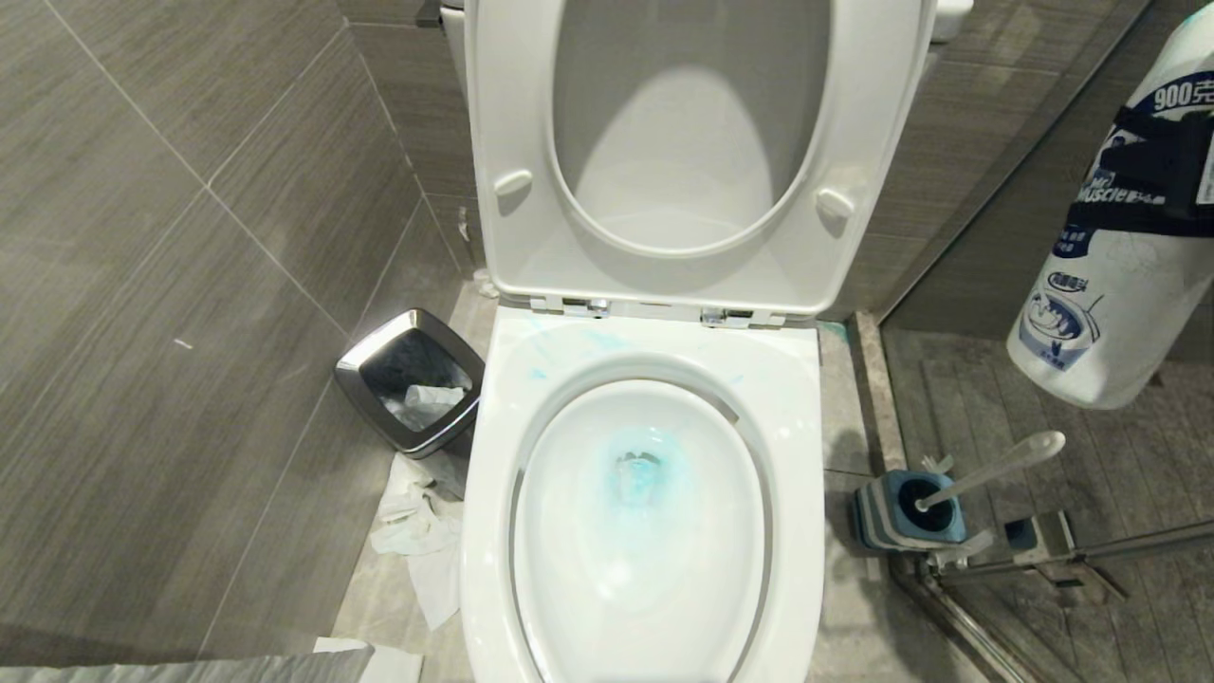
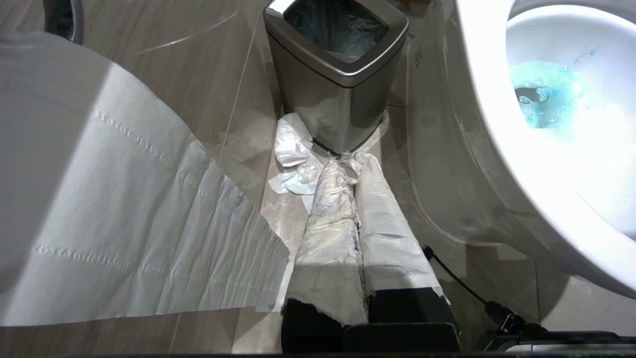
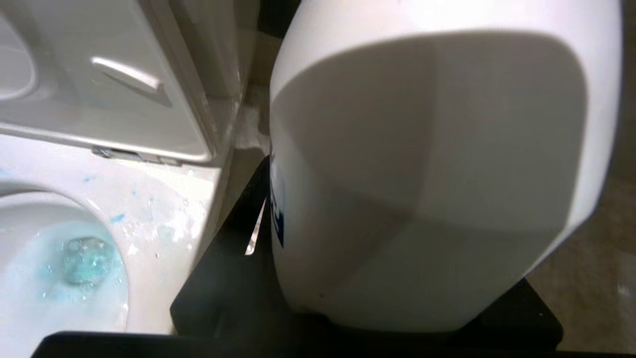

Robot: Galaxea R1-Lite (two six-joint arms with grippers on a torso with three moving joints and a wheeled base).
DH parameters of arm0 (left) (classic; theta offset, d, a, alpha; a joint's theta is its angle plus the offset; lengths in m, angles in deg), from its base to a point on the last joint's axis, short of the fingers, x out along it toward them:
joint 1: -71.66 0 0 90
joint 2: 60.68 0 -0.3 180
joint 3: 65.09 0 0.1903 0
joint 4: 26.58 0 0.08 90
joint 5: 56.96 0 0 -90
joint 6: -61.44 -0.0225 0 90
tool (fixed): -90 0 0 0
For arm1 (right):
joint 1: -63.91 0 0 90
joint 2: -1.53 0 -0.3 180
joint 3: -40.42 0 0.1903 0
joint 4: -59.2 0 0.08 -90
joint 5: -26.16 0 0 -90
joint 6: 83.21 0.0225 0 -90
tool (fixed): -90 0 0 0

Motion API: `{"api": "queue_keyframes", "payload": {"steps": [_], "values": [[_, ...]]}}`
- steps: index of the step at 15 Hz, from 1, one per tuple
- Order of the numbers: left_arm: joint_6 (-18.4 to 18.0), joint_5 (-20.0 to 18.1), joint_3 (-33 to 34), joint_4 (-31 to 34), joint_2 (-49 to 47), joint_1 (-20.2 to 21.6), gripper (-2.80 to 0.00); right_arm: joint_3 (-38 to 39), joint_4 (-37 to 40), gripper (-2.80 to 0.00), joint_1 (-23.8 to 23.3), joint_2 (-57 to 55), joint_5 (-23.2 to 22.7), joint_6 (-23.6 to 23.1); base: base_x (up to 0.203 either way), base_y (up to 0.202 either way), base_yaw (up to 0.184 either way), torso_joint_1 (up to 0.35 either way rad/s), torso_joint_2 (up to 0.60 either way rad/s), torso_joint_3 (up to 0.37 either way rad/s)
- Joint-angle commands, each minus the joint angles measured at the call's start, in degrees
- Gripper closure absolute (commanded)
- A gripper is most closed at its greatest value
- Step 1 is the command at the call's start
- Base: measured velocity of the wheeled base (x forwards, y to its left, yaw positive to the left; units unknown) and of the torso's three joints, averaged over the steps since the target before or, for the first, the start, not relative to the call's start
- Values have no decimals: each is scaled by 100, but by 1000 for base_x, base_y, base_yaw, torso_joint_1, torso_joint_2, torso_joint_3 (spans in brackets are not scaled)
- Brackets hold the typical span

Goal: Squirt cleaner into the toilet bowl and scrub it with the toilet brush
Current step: Place the cleaning agent on the floor

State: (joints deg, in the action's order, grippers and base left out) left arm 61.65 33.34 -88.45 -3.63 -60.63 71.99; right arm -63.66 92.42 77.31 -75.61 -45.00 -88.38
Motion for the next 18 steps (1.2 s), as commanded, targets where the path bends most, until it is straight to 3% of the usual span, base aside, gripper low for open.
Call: {"api": "queue_keyframes", "payload": {"steps": [1, 4, 11, 14, 18], "values": [[6, 5, 35, -2, -4, 2, 0, 579, -926, 0, -215, -94, -299, -36, 0, 0, 0, 0, 0, 0], [6, 5, 35, -2, 4, 2, 0, 1294, -2070, 0, -434, -395, -984, -66, 0, 0, 0, 0, 0, 0], [6, 5, 35, -2, 4, 2, 0, 1303, -3149, 0, -878, -1336, -1252, -97, 0, 0, 0, 0, 0, 0], [6, 5, 35, -2, 4, 2, 0, 1348, -3856, 0, -922, -1730, -1301, -115, 0, 0, 0, 0, 0, 0], [6, 5, 35, -2, 3, 2, 0, 1356, -4178, 0, -918, -2118, -1365, -115, 0, 0, 0, 0, 0, 0]]}}
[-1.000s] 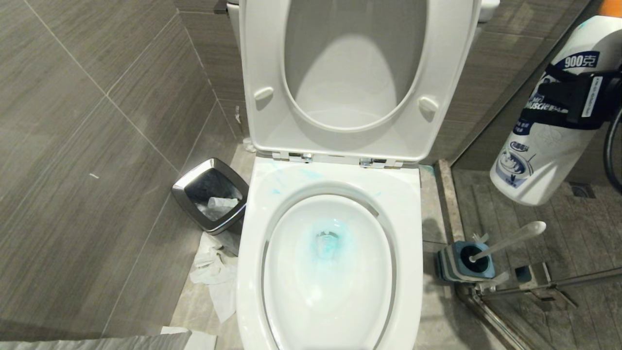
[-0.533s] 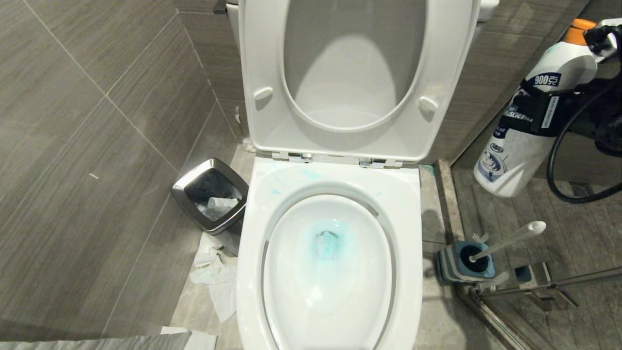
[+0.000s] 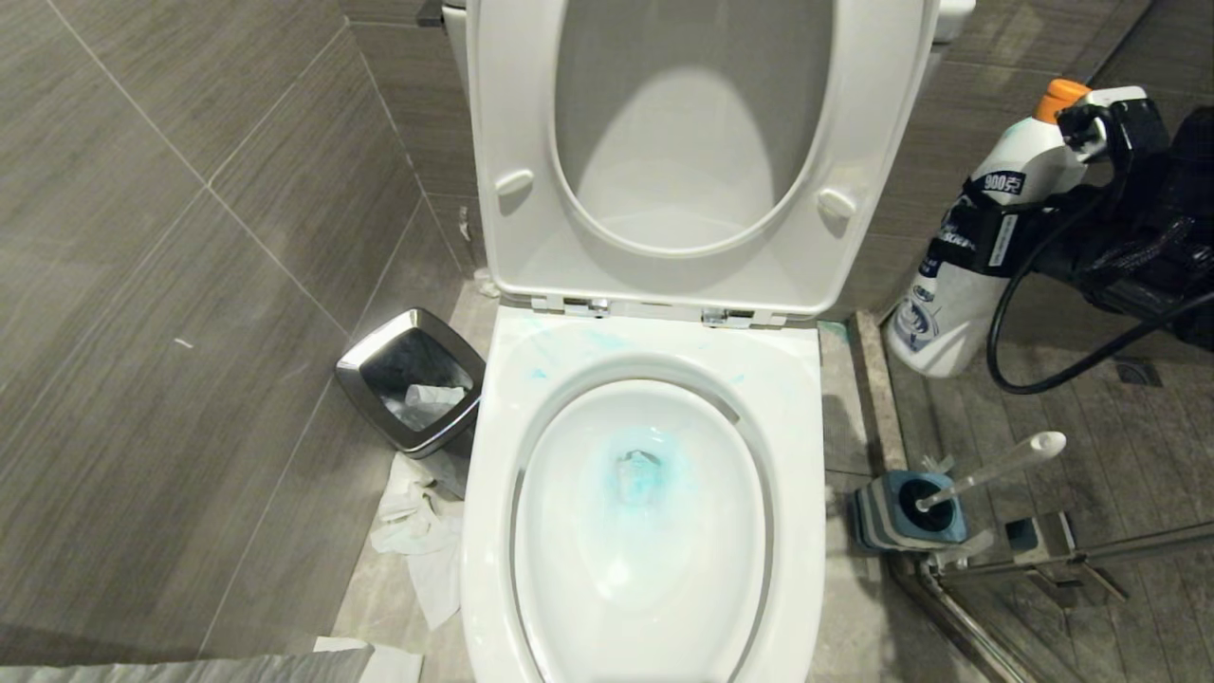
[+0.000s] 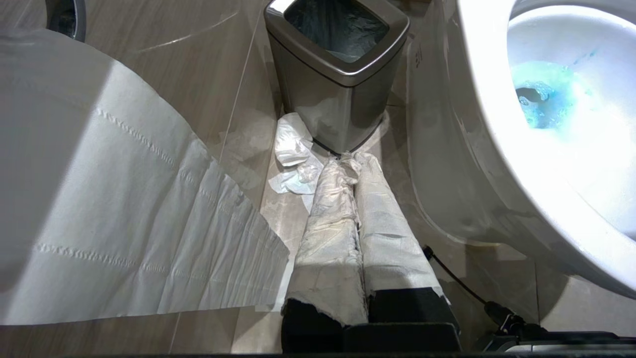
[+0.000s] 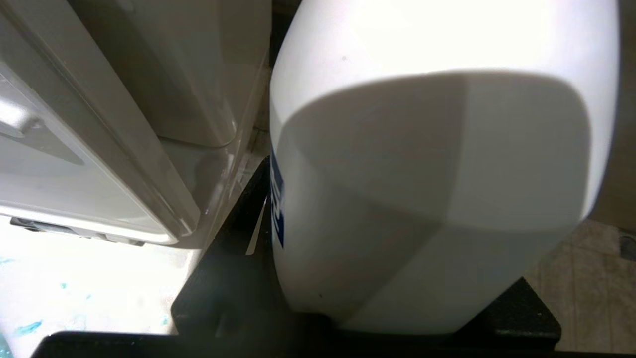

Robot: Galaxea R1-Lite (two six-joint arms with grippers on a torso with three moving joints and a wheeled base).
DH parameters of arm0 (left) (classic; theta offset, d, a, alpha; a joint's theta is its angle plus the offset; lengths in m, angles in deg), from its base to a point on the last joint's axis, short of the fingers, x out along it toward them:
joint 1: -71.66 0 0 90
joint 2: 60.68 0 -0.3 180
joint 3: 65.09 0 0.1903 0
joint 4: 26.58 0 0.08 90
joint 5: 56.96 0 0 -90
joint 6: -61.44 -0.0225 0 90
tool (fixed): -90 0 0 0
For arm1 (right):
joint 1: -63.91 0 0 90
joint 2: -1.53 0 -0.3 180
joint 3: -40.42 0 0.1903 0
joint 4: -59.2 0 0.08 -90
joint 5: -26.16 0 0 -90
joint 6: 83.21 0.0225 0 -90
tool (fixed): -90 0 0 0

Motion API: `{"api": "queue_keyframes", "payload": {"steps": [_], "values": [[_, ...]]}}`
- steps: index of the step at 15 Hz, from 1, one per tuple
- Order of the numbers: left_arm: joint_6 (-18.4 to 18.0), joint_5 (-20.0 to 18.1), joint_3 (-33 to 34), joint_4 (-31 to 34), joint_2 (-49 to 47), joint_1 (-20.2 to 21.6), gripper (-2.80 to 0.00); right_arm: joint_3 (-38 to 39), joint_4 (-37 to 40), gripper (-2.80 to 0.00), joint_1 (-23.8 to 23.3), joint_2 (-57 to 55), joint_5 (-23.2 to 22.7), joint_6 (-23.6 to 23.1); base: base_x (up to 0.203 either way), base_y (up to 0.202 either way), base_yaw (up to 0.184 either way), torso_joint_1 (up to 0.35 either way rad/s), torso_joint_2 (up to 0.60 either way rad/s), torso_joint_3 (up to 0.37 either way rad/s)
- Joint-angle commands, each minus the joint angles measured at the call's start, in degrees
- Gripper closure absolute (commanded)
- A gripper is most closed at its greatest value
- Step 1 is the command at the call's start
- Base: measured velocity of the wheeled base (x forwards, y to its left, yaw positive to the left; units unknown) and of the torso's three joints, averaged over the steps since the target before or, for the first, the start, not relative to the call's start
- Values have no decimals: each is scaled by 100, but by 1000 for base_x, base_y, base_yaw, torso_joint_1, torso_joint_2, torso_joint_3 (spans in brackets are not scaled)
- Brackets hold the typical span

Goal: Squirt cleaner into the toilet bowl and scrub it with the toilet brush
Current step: Place the cleaning agent on the floor

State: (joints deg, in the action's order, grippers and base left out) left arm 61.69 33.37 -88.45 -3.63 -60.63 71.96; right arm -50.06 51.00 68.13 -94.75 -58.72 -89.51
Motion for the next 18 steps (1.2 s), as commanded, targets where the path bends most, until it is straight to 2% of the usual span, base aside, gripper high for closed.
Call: {"api": "queue_keyframes", "payload": {"steps": [1, 5, 18], "values": [[2, 2, 35, -2, 4, 5, 0, 2, -99, 0, 0, -273, 4, -3, 0, 0, 0, 0, 0, 0], [-7, 2, 35, -2, -3, 5, 0, -21, -113, 0, 9, -409, -98, -3, 0, 0, 0, 2, 2, -53], [-8, 2, 35, -2, -5, 5, 0, -13, -122, 0, 26, -400, -232, -204, 0, 0, 0, 2, 1, -192]]}}
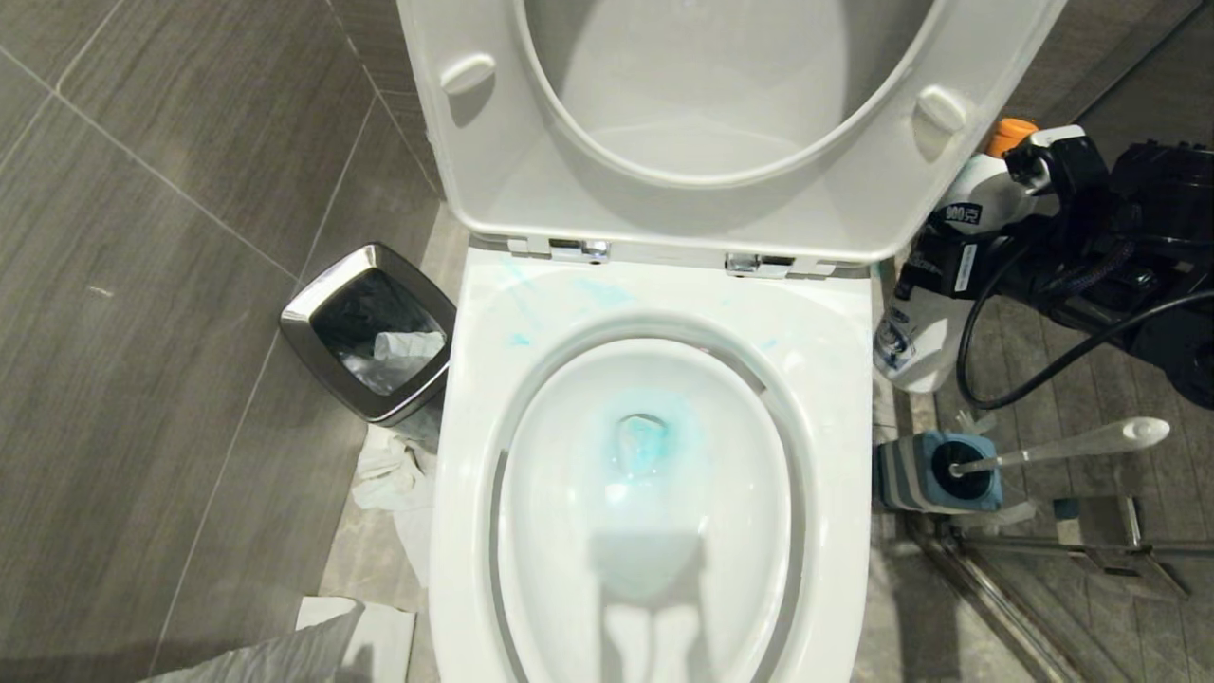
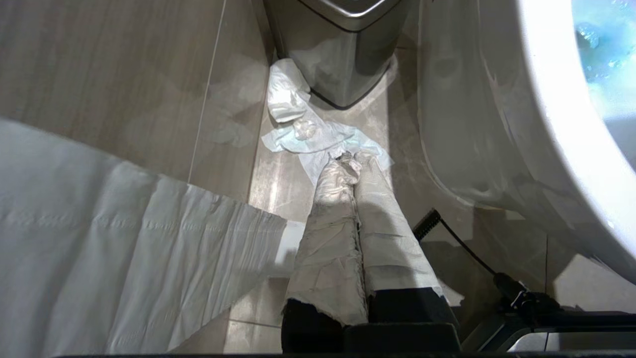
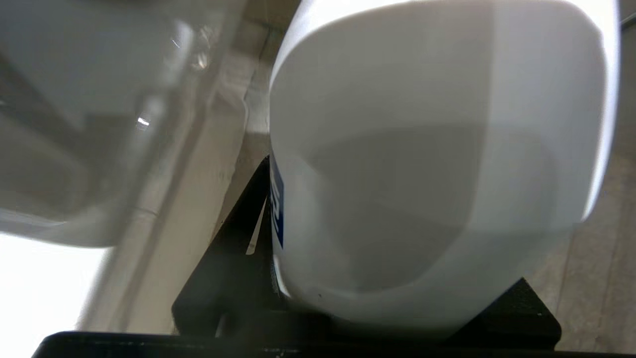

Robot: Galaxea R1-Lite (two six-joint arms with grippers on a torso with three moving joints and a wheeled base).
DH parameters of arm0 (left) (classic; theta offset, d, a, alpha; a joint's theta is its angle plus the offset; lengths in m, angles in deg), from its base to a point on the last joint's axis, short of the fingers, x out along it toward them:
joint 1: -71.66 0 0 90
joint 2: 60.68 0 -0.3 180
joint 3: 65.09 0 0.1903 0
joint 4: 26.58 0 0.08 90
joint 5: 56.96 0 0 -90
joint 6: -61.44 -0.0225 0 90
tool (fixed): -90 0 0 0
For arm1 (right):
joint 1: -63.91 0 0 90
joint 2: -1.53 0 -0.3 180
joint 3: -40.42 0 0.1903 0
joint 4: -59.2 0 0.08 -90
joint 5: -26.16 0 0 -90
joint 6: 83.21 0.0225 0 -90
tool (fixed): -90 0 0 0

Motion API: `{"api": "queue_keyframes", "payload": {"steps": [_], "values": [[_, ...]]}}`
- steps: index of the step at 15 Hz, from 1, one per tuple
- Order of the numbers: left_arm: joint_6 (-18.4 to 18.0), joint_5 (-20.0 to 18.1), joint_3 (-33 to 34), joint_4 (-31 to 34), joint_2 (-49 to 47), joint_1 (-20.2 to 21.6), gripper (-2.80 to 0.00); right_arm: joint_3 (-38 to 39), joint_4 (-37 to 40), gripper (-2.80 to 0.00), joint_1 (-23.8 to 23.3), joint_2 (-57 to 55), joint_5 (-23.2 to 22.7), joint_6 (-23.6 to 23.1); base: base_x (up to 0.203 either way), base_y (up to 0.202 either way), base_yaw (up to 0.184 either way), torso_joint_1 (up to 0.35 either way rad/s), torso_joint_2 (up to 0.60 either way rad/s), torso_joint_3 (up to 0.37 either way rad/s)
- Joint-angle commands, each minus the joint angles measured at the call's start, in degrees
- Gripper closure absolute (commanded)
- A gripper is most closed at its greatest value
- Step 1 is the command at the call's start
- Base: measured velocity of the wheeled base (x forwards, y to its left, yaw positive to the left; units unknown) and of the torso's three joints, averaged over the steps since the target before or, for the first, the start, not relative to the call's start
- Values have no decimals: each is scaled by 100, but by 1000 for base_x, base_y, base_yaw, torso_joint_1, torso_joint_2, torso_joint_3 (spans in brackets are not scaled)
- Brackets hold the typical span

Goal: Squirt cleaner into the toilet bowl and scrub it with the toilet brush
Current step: Place the cleaning agent on the floor

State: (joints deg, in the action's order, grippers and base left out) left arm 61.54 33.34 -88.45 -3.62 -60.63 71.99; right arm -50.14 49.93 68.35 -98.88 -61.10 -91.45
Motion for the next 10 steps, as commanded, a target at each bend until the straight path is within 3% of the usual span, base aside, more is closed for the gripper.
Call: {"api": "queue_keyframes", "payload": {"steps": [1, 10], "values": [[8, 5, 35, 1, -5, 2, 0, -22, -15, 0, 13, 13, -2, -36, 0, 0, 0, 7, -1, -203], [30, 5, 35, -4, -2, 2, 0, -39, -20, 0, 13, 97, -160, -134, 0, 0, 0, 4, 5, -184]]}}
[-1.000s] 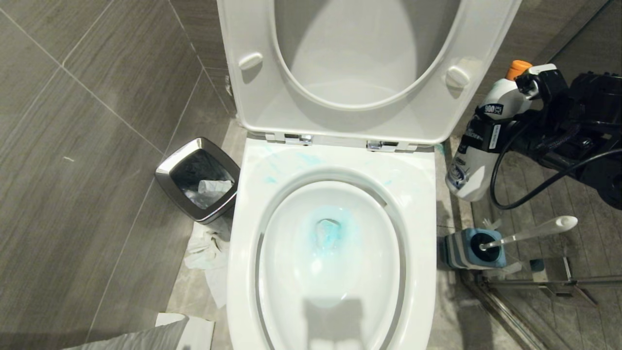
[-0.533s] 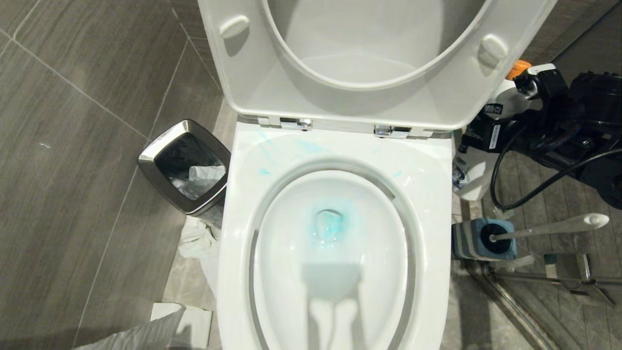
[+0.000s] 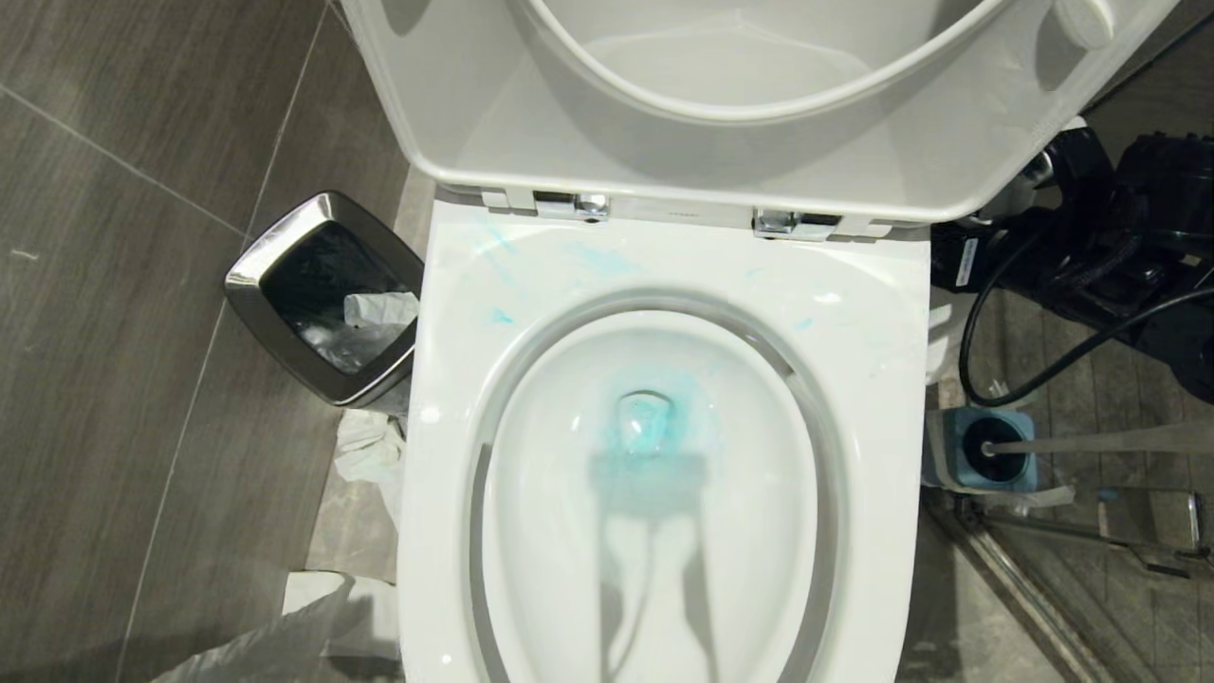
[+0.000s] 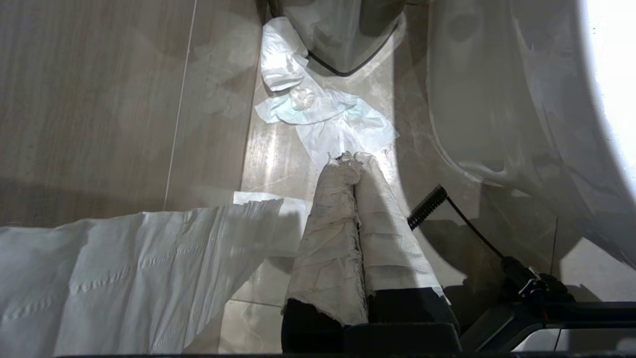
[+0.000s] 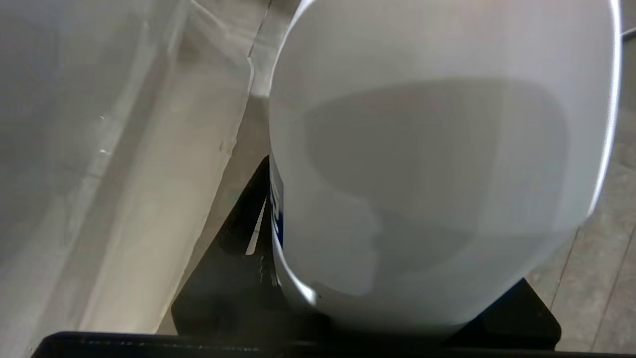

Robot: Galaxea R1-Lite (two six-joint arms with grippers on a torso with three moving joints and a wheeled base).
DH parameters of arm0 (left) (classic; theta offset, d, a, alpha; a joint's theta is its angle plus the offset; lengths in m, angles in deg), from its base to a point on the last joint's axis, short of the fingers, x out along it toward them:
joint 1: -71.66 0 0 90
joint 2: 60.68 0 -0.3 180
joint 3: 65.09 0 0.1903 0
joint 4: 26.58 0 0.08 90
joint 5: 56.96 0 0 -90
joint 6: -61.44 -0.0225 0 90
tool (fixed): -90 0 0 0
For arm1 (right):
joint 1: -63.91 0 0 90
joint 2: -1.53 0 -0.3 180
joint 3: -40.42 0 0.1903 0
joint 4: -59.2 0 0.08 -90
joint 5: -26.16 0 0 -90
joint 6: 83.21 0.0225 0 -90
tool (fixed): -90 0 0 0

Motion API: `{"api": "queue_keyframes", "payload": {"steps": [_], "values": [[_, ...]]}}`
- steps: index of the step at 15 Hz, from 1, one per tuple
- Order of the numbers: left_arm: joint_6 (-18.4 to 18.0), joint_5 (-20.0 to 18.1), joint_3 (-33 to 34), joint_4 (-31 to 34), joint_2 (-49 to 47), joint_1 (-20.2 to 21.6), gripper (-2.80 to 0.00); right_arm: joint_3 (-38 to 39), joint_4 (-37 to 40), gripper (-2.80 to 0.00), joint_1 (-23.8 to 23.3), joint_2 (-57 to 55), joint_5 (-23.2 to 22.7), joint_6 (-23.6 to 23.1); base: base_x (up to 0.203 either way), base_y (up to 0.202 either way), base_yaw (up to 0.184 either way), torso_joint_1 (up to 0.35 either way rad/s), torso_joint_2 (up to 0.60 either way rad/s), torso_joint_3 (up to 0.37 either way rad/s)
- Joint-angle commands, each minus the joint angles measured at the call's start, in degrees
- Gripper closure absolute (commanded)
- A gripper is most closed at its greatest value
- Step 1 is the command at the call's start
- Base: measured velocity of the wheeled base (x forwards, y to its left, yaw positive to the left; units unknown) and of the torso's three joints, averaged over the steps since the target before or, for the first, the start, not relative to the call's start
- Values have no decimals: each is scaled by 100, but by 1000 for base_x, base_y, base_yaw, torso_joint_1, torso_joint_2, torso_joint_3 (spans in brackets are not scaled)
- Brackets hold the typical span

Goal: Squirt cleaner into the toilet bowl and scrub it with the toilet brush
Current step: Place the cleaning agent on the floor

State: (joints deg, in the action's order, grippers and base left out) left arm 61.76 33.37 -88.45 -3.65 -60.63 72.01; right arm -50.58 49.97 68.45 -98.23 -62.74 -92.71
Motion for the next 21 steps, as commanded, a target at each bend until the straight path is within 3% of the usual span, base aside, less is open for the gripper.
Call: {"api": "queue_keyframes", "payload": {"steps": [1, 4, 9, 15, 21], "values": [[13, 2, 35, 0, -4, 0, 0, 5, -27, 0, 21, 35, 5, -7, 0, 0, 0, 2, 7, -60], [13, 2, 35, 0, 0, 0, 0, 33, -82, 0, 94, -4, -4, -5, 0, 0, 0, 0, 1, -11], [13, 2, 35, 0, 4, 0, 0, 237, -2018, 0, 136, -787, 2, -150, 0, 0, 0, 0, 0, 0], [13, 2, 35, 0, 4, 0, 0, 438, -3658, 0, 403, -1608, 20, -259, 0, 0, 0, 0, 0, 0], [13, 2, 35, 0, 4, 0, 0, 965, -4279, 0, 539, -1692, 71, -306, 0, 0, 0, 0, 0, 0]]}}
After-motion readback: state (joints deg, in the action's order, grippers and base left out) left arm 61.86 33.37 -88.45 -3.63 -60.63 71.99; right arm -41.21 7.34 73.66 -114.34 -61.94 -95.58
